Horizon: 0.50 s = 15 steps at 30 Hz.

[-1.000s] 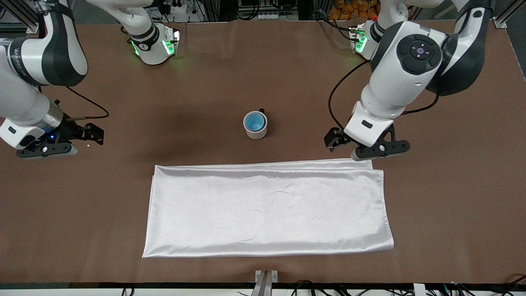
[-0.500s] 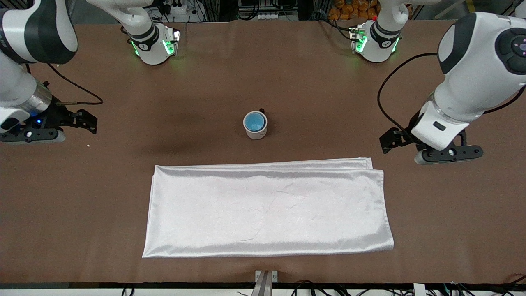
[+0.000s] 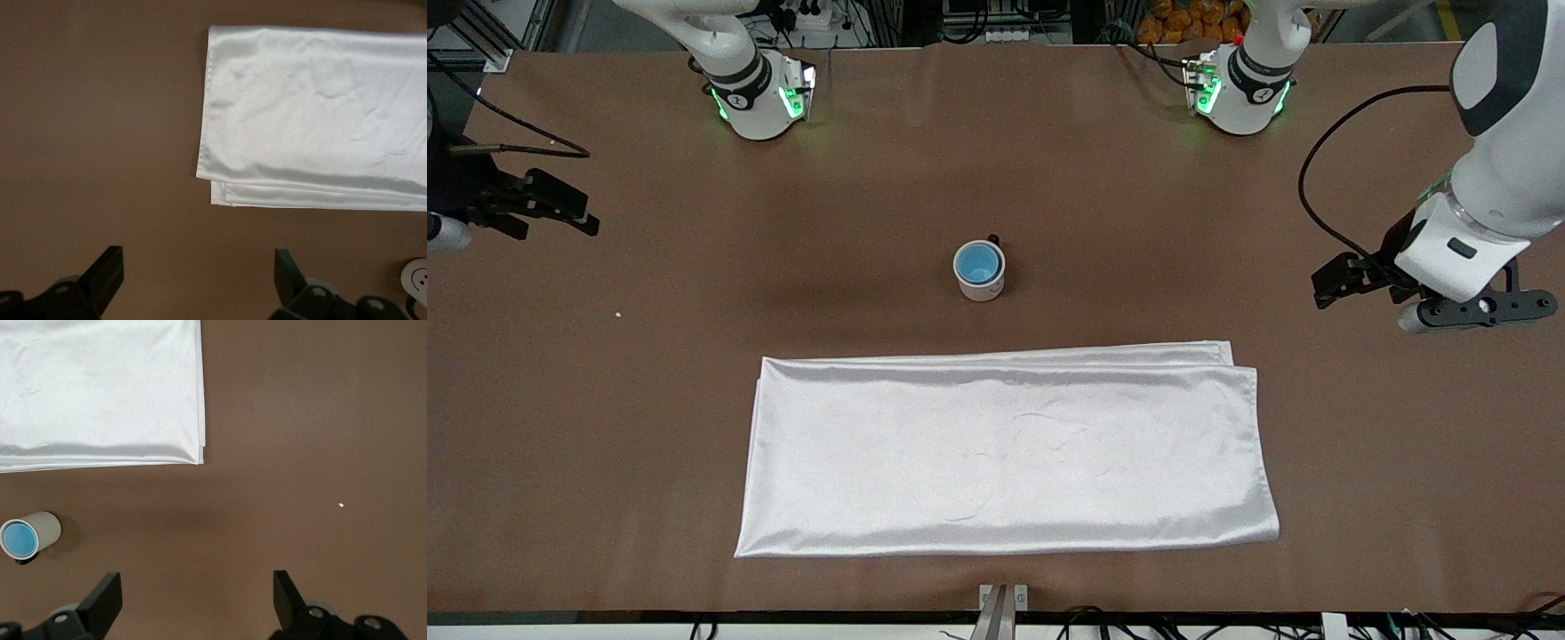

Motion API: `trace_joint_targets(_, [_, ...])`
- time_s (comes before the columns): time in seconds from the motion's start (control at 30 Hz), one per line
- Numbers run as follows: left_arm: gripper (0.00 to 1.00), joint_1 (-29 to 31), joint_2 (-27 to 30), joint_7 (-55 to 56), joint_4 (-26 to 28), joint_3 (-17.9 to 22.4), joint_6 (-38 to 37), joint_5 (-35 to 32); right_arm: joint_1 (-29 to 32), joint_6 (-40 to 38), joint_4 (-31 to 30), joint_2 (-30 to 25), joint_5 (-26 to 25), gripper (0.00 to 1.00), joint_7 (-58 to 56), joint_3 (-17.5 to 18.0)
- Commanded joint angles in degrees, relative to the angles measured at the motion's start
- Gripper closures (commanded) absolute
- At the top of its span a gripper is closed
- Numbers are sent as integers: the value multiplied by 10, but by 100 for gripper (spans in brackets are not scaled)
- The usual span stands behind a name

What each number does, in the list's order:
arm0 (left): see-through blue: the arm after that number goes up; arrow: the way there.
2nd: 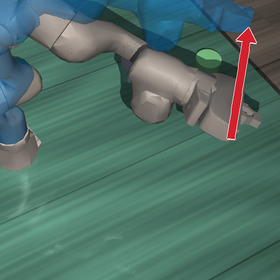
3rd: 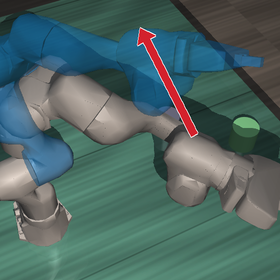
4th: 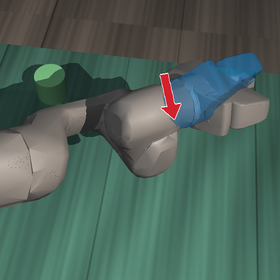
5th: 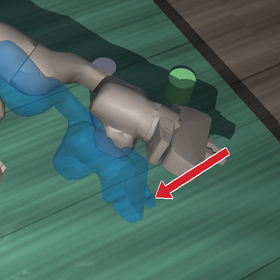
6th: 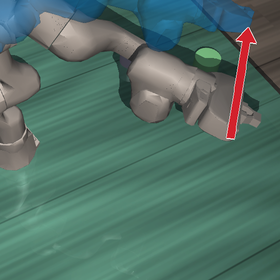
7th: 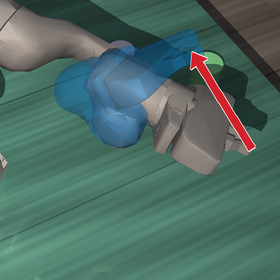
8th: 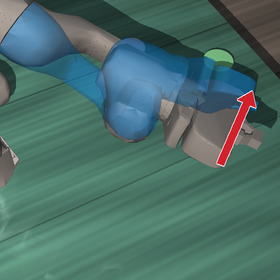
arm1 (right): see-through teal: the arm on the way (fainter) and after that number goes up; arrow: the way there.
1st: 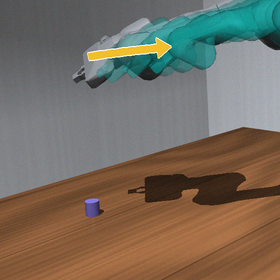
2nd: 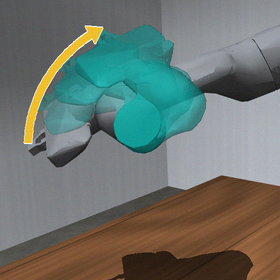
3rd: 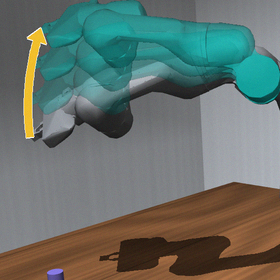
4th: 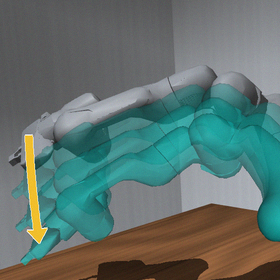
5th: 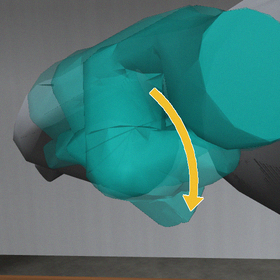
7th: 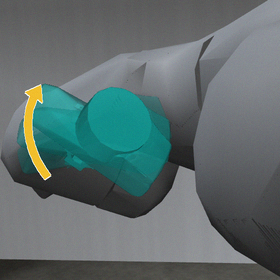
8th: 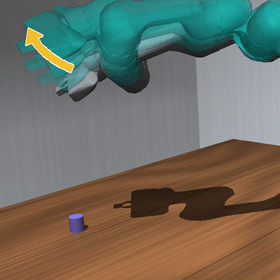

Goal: Place blue cup into white mug on table

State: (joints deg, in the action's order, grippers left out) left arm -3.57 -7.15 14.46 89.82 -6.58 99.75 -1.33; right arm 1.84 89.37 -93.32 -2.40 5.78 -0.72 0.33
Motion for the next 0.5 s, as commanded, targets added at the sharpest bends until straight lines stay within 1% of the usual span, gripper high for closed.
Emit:
trace_joint_targets(0.0, [0, 18, 37, -22, 42, -2, 4, -11, 2, -8, 2, 3, 9, 0, 4, -2])
trace_joint_targets(0.07, [0, 22, 40, -26, 44, -3, 4, -11, 3, -8, 2, 3, 1, 0, 4, -2])
trace_joint_targets(0.27, [0, 32, 63, -26, 66, -8, 7, -7, -3, -8, 5, 3, -62, 0, 23, 3])
trace_joint_targets(0.33, [0, 34, 65, -27, 69, -8, 7, -6, -8, -9, 5, 3, -70, 0, 29, 3])
trace_joint_targets(0.47, [0, 42, 74, -27, 70, -12, 6, -4, -10, -16, 6, 3, -70, 0, 30, 3])
